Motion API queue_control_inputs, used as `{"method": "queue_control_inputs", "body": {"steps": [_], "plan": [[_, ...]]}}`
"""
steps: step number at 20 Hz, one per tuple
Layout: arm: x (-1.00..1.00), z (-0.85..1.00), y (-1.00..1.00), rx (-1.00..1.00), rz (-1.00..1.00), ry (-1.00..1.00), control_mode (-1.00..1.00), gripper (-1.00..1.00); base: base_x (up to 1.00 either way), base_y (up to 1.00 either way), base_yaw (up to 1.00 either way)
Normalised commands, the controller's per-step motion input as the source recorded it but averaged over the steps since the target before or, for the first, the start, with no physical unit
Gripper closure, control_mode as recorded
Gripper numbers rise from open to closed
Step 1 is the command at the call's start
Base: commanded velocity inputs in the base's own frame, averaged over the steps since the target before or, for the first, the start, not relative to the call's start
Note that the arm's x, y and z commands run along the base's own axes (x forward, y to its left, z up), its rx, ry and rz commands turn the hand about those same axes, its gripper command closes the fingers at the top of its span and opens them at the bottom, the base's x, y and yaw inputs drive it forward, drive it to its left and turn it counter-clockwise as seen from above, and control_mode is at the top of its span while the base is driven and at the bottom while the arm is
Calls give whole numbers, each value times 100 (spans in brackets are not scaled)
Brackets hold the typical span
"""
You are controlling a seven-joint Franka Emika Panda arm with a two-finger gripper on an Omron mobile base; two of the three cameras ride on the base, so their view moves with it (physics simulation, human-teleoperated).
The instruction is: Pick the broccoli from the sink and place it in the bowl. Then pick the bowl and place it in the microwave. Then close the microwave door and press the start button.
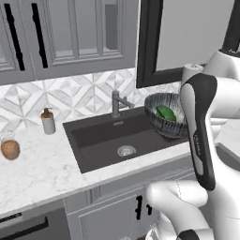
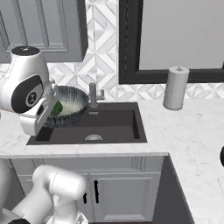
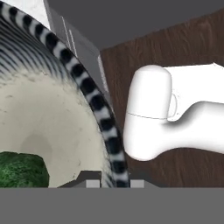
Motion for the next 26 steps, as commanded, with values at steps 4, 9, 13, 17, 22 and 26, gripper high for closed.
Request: {"method": "queue_control_inputs", "body": {"steps": [4,9,13,17,22,26], "plan": [[0,0,0,0,0,0,100,100,-31,30,-67],[0,0,0,0,0,0,100,100,-19,31,-74],[0,0,0,0,0,0,100,100,-19,29,-78],[0,0,0,0,0,0,100,100,-22,22,-79],[0,0,0,0,0,0,100,100,-14,15,-79],[0,0,0,0,0,0,100,100,-13,7,-77]]}}
